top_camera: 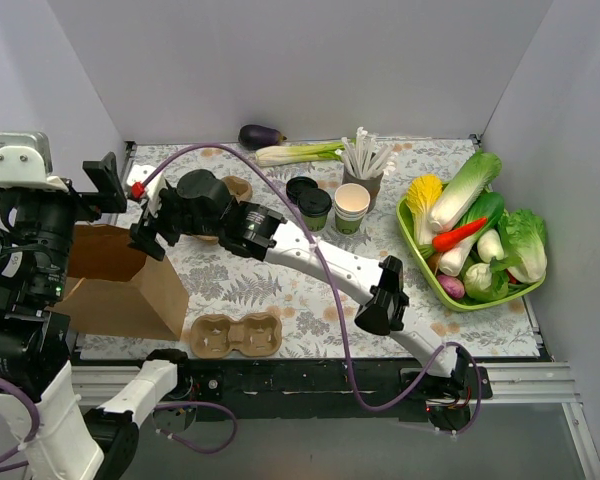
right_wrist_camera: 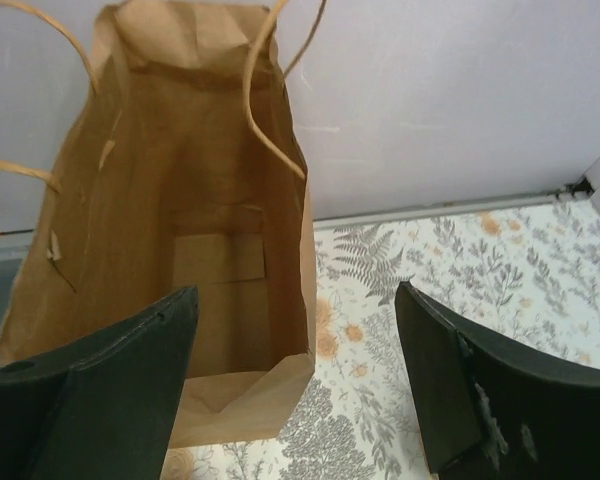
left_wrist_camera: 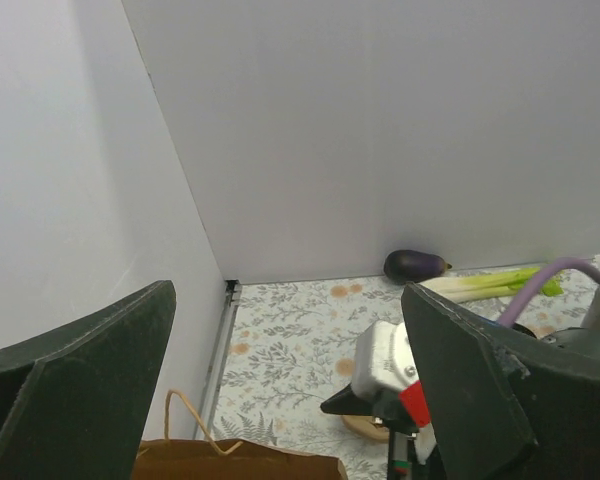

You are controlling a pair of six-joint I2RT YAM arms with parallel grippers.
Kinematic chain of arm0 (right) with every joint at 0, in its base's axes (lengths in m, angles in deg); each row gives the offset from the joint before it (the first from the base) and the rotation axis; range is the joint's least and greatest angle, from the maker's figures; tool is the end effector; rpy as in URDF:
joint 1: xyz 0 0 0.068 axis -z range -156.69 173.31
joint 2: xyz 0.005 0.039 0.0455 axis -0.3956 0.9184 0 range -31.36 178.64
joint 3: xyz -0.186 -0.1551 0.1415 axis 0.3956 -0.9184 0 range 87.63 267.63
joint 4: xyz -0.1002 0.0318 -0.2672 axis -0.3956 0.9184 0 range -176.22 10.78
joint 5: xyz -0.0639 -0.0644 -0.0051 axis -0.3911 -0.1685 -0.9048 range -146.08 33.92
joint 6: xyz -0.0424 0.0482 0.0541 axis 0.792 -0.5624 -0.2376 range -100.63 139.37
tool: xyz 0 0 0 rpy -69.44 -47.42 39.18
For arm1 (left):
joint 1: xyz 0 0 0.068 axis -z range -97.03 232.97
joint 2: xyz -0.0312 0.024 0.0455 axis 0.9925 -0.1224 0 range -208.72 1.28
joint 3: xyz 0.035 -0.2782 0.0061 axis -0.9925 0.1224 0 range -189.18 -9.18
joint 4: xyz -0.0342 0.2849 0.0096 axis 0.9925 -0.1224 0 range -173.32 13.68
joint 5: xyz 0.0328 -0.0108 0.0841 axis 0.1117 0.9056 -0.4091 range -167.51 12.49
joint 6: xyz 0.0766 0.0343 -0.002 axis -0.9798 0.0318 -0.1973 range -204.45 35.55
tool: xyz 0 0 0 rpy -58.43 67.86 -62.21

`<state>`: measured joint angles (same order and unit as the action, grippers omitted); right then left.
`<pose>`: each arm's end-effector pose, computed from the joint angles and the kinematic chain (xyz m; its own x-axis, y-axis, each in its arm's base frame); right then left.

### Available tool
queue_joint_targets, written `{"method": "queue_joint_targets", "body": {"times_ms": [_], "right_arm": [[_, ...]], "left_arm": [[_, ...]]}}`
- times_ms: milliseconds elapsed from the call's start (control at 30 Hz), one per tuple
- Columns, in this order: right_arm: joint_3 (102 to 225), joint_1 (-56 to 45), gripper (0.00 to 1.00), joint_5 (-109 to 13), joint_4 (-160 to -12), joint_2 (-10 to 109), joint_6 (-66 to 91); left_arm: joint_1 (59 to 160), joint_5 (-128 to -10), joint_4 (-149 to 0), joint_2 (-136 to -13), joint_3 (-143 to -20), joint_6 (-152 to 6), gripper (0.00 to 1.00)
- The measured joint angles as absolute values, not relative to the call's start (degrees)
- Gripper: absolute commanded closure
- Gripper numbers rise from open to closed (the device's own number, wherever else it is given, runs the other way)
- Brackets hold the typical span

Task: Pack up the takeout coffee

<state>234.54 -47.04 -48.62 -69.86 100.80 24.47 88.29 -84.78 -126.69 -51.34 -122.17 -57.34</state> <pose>0.1920 0.5657 0.4383 0.0774 -0.0451 -0.9960 -0.9744 0.2081 -0.0852 0.0826 0.0017 0.6214 0.1684 -0.4698 -0.8666 0.0502 0.8821 -0.4684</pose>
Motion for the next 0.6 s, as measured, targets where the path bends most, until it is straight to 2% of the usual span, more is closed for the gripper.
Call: {"method": "queue_joint_targets", "body": {"times_ms": [100, 167, 200, 233, 300, 400, 433, 600], "right_arm": [[234.4, -47.4, 0.21, -50.3, -69.4, 102.4, 24.6], [234.3, -47.3, 0.3, -51.5, -69.2, 103.0, 25.1], [234.0, -47.3, 0.4, -52.1, -69.1, 103.0, 25.6], [233.8, -47.3, 0.59, -52.6, -69.0, 103.0, 25.9], [233.1, -47.2, 0.72, -53.1, -69.2, 102.9, 26.9], [230.8, -47.0, 0.83, -53.5, -69.3, 102.3, 27.7], [230.0, -46.9, 0.98, -53.7, -69.3, 101.9, 28.0], [226.6, -46.4, 0.99, -55.9, -68.8, 98.5, 30.4]], "left_arm": [[87.9, -83.5, -127.6, -51.1, -122.2, -56.8, 0.02], [87.9, -82.8, -128.0, -50.8, -122.2, -56.5, 0.02], [87.9, -82.5, -128.2, -50.6, -122.2, -56.4, 0.02], [87.9, -82.1, -128.3, -50.4, -122.2, -56.2, 0.02], [87.9, -81.4, -128.4, -50.0, -122.2, -55.9, 0.02], [87.9, -80.4, -127.7, -48.7, -120.6, -55.0, 0.02], [87.9, -80.0, -127.5, -48.3, -119.9, -54.9, 0.02], [87.9, -78.7, -124.7, -45.1, -113.6, -53.7, 0.02]]}}
